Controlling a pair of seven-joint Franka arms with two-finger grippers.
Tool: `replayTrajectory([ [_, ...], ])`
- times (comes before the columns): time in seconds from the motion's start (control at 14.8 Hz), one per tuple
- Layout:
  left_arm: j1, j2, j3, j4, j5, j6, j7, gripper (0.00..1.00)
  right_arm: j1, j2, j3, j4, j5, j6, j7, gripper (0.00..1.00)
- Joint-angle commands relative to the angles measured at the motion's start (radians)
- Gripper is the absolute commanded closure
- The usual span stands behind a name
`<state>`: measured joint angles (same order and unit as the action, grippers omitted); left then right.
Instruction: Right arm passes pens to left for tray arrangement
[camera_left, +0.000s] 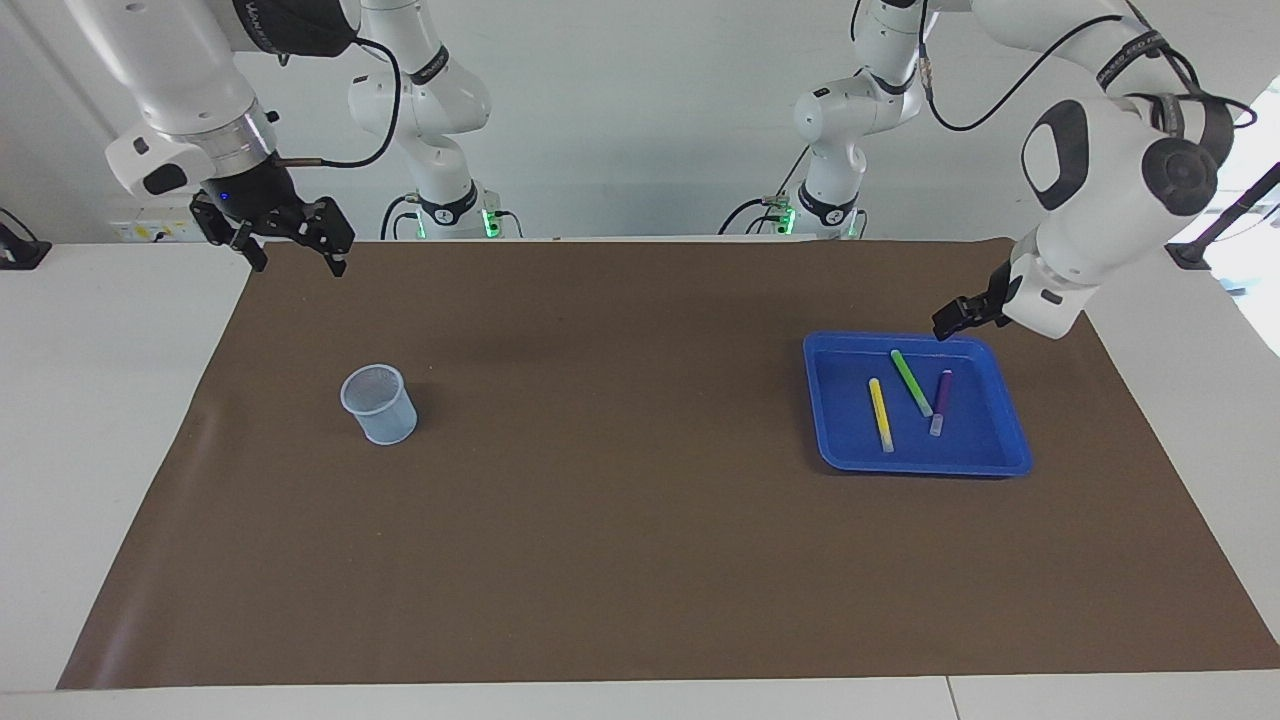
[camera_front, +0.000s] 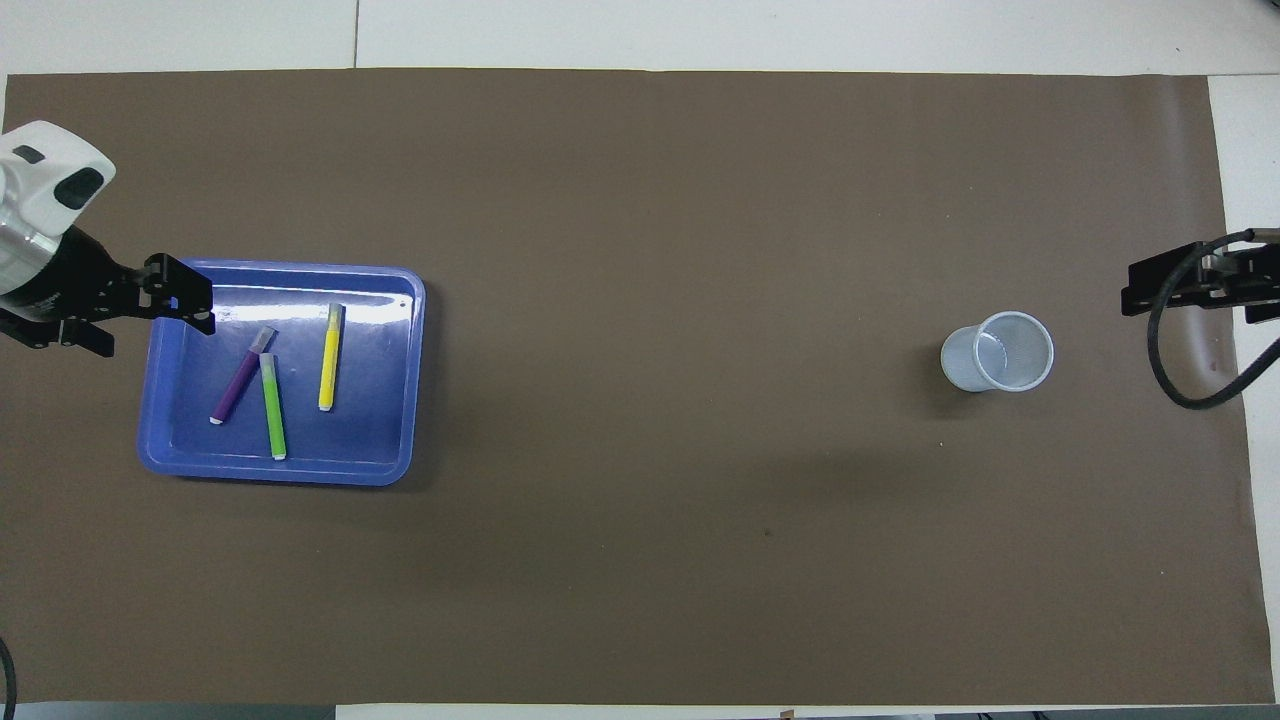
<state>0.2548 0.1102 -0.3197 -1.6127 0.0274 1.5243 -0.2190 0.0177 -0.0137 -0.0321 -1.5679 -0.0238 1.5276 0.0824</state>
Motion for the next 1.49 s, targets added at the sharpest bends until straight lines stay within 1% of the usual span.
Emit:
replayTrajectory([
  [0.0,0.006,-0.096,0.008,-0.006,-0.015,-0.055,0.013,0.0,-0.015,-0.012,0.006,-0.012,0.012,-0.006,-0.027,0.0],
  [0.14,-0.008,-0.147,0.007,-0.039,-0.014,-0.073,0.026,0.0,-0.015,-0.012,0.008,-0.012,0.012,-0.006,-0.027,0.0],
  [0.2,-0.011,-0.158,-0.001,-0.05,-0.015,-0.075,0.024,0.0,-0.016,-0.012,0.008,-0.012,0.012,-0.006,-0.027,0.0],
  [0.27,-0.032,-0.162,-0.001,-0.055,-0.015,-0.067,0.021,0.0,-0.016,-0.012,0.008,-0.012,0.012,-0.006,-0.029,0.0],
  [0.41,-0.096,-0.141,0.022,-0.015,-0.014,-0.041,0.015,0.0,-0.015,-0.012,0.008,-0.012,0.012,-0.004,-0.027,0.0],
  [0.47,-0.173,-0.133,0.095,0.014,-0.011,-0.053,0.015,0.0,-0.015,-0.012,0.008,-0.012,0.012,-0.004,-0.027,0.0],
  [0.54,-0.262,-0.13,0.193,0.045,-0.017,-0.079,0.017,0.0,-0.015,-0.012,0.008,-0.012,0.012,-0.004,-0.027,0.0],
  [0.61,-0.297,-0.13,0.244,0.074,-0.024,-0.132,0.018,0.0,-0.015,-0.012,0.008,-0.012,0.012,-0.006,-0.027,0.0],
  [0.68,-0.302,-0.132,0.258,0.085,-0.052,-0.18,0.02,0.0,-0.015,-0.012,0.008,-0.012,0.012,-0.006,-0.029,0.0],
  [0.81,-0.299,-0.161,0.266,0.077,-0.064,-0.197,0.021,0.0,-0.015,-0.012,0.008,-0.012,0.012,-0.004,-0.029,0.0],
  [0.88,-0.296,-0.176,0.268,0.057,-0.064,-0.197,0.024,0.0,-0.015,-0.012,0.006,-0.012,0.012,-0.006,-0.027,0.0],
  [1.01,-0.293,-0.195,0.272,-0.001,-0.078,-0.156,0.021,0.0,-0.015,-0.012,0.008,-0.012,0.012,-0.006,-0.027,0.0],
  [1.08,-0.293,-0.195,0.271,-0.004,-0.084,-0.118,0.021,0.0,-0.015,-0.012,0.008,-0.012,0.012,-0.006,-0.029,0.0],
  [1.22,-0.295,-0.184,0.261,0.016,-0.08,-0.128,0.021,0.0,-0.015,-0.012,0.008,-0.012,0.012,-0.006,-0.027,0.0],
  [1.42,-0.293,-0.193,0.26,0.017,-0.08,-0.128,0.023,0.0,-0.015,-0.012,0.008,-0.012,0.012,-0.006,-0.027,0.0],
])
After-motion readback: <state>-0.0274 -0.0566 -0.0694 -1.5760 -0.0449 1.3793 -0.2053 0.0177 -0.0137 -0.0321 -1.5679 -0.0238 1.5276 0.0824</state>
